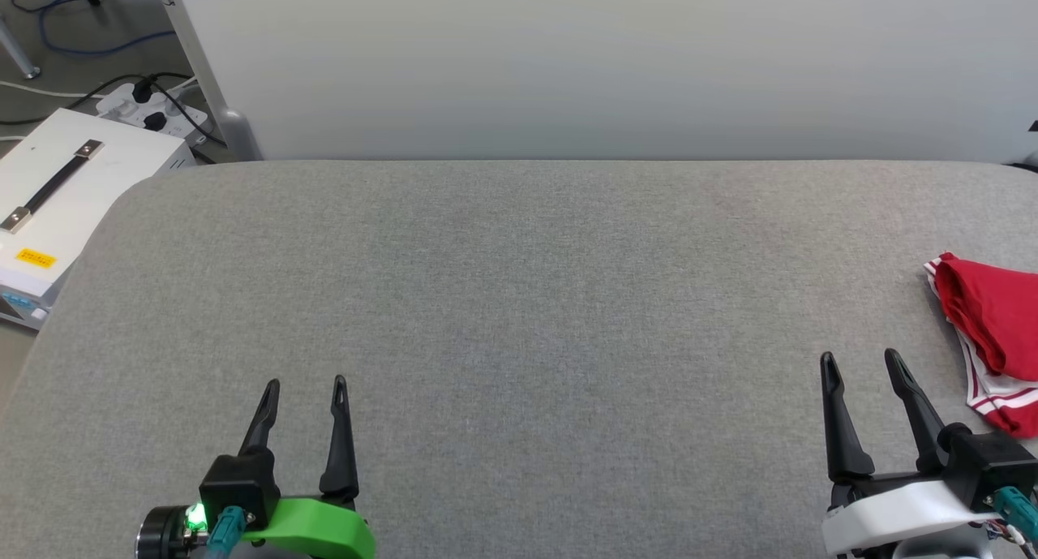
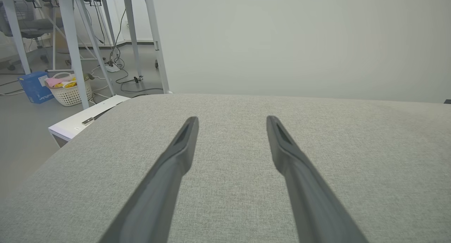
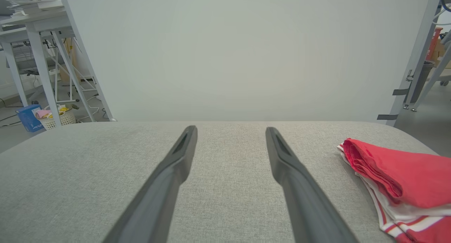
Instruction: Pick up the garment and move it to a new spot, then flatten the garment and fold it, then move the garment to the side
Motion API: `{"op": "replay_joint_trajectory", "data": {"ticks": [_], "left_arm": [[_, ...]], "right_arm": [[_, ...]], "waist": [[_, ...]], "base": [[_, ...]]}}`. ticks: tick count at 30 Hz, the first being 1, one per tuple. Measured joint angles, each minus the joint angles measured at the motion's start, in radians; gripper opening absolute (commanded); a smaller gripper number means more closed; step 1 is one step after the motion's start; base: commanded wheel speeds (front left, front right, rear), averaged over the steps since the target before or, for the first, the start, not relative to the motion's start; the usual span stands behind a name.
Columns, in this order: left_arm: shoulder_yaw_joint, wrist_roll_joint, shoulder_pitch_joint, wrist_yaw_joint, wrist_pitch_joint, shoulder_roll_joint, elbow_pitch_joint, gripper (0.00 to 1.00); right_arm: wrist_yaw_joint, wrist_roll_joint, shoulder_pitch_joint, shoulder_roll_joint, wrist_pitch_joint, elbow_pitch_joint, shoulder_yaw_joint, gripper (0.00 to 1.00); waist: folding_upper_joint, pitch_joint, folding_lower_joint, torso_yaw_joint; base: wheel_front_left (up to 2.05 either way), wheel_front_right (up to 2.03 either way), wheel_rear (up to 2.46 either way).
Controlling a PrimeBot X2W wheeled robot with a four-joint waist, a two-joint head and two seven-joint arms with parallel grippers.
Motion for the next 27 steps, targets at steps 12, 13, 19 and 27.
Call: {"op": "replay_joint_trajectory", "data": {"ticks": [12,13,19,27], "left_arm": [[-0.001,0.001,-0.001,0.000,0.012,-0.001,-0.002,0.00],[-0.001,0.002,-0.001,0.000,0.014,-0.001,-0.003,0.00],[-0.001,0.003,-0.001,0.000,0.030,-0.001,-0.007,0.00],[0.000,0.009,-0.002,0.000,0.046,-0.001,-0.012,0.00]], "right_arm": [[0.000,-0.002,0.005,0.001,0.010,0.002,-0.001,0.00],[0.000,-0.002,0.005,0.001,0.014,0.002,-0.001,0.00],[0.000,-0.005,0.005,0.001,0.026,0.002,0.000,0.00],[0.000,-0.015,0.004,0.001,0.043,0.001,0.002,0.00]], "waist": [[0.0000,0.001,0.0000,0.001],[0.0000,0.001,0.0000,0.001],[0.0000,0.001,0.0000,0.000],[0.0000,0.001,0.0000,-0.001]], "base": [[0.00,0.00,0.00],[0.00,0.00,0.00],[0.00,0.00,0.00],[0.00,0.00,0.00]]}}
